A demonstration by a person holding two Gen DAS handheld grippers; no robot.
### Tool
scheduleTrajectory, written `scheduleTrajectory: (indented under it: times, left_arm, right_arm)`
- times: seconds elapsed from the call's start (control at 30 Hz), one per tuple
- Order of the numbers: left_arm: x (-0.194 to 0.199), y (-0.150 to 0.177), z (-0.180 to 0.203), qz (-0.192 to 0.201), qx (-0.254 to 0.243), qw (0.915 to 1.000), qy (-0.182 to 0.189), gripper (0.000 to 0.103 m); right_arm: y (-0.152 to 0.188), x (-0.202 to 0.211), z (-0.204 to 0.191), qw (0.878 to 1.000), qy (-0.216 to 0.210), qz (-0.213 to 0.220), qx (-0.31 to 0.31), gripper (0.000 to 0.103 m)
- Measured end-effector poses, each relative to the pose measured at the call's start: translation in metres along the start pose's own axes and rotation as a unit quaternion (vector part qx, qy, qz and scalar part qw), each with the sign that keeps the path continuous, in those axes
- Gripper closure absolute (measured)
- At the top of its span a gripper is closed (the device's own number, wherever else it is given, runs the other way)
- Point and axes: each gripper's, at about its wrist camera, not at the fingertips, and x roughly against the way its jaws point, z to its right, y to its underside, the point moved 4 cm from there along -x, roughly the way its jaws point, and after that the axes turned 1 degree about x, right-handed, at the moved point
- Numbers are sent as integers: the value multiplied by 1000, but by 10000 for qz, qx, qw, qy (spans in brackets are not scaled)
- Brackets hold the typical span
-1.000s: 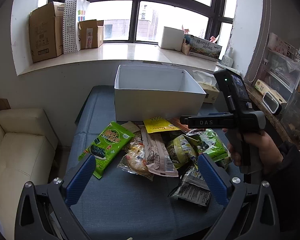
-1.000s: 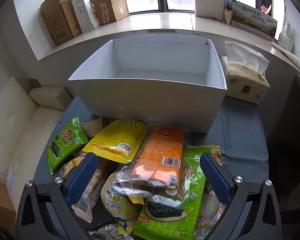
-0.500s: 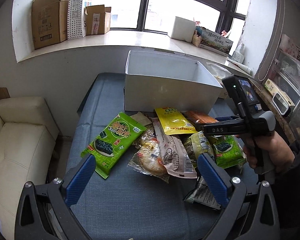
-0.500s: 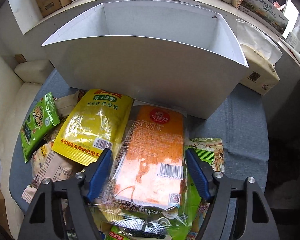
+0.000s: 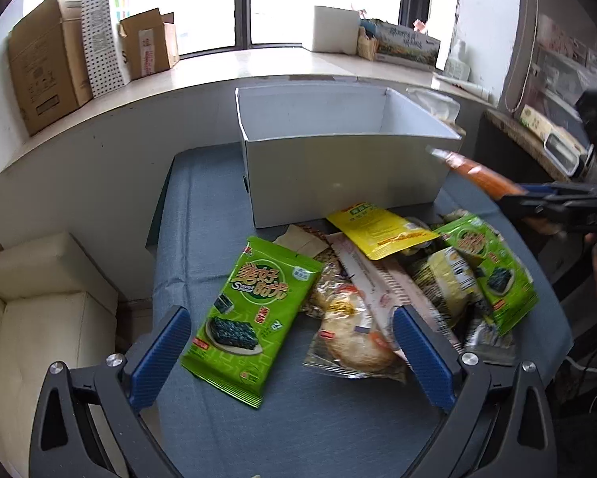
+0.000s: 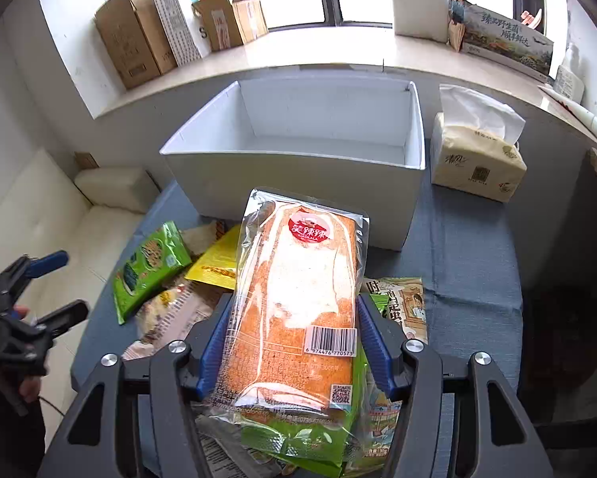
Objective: Organize snacks
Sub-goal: 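Grasp the orange bread loaf with the right tool while the left tool grasps the green seaweed pack, then lower both packs into the white box and open both tools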
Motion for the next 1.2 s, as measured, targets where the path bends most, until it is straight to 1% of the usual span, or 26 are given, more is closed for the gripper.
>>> scheduleTrajectory:
  times: [0.07,0.1,0.23,0.33,0.4,0.43,0.47,0.5,0.53,0.6,0.73,0.8,0.87,0.97,1.03,1.07,1.13,1.2]
  left_arm:
    - [-22,-3,-11,-181,-269,9994,-142,0]
    - [-33,-4,-15,-259,-391,9988,-141,0]
    - [-70,-1,-25,-594,-973,9935,62,0]
    - [-94,6,-25,-885,-1239,9879,301,0]
    - [-108,11,-24,-996,-1412,9846,275,0]
    - [-112,14,-23,-1018,-1481,9834,254,0]
    - [-114,15,-23,-978,-1486,9837,274,2]
    - [-111,13,-24,-916,-1424,9850,343,26]
    - [-107,11,-26,-898,-1313,9861,475,40]
    - [-101,8,-31,-815,-1194,9891,265,40]
    - [-80,5,-37,-652,-777,9945,258,40]
    - [-60,2,-42,-518,-435,9974,245,40]
    - [-34,-9,-41,-274,-111,9990,323,40]
    - [-1,-35,-34,52,312,9987,390,40]
    - [14,-61,-25,301,485,9976,386,39]
    - [19,-71,-22,406,541,9967,443,39]
    - [19,-100,-13,536,611,9954,510,39]
    - [14,-128,-4,610,612,9951,482,39]
  right_arm:
    - [1,19,-1,9994,-157,281,-87,39]
    - [2,27,-1,9989,-184,408,-108,39]
    - [9,51,1,9957,-305,777,-391,39]
    - [14,62,6,9935,-337,921,-577,39]
    - [19,67,9,9928,-346,945,-658,39]
    - [21,69,10,9924,-353,958,-686,39]
    - [23,69,11,9924,-341,957,-694,39]
    - [24,69,12,9925,-322,948,-699,39]
    - [26,69,14,9925,-307,936,-718,39]
    - [28,69,16,9922,-315,934,-761,39]
    - [30,66,16,9919,-359,939,-772,39]
    - [29,66,14,9915,-376,981,-763,39]
    - [26,65,14,9913,-362,1038,-725,39]
    - [15,60,11,9903,-350,1131,-721,39]
    - [1,55,8,9904,-346,1161,-660,39]
    - [-7,52,6,9906,-329,1187,-599,39]
    - [-26,45,4,9908,-266,1228,-500,39]
    - [-48,36,4,9911,-140,1252,-432,39]
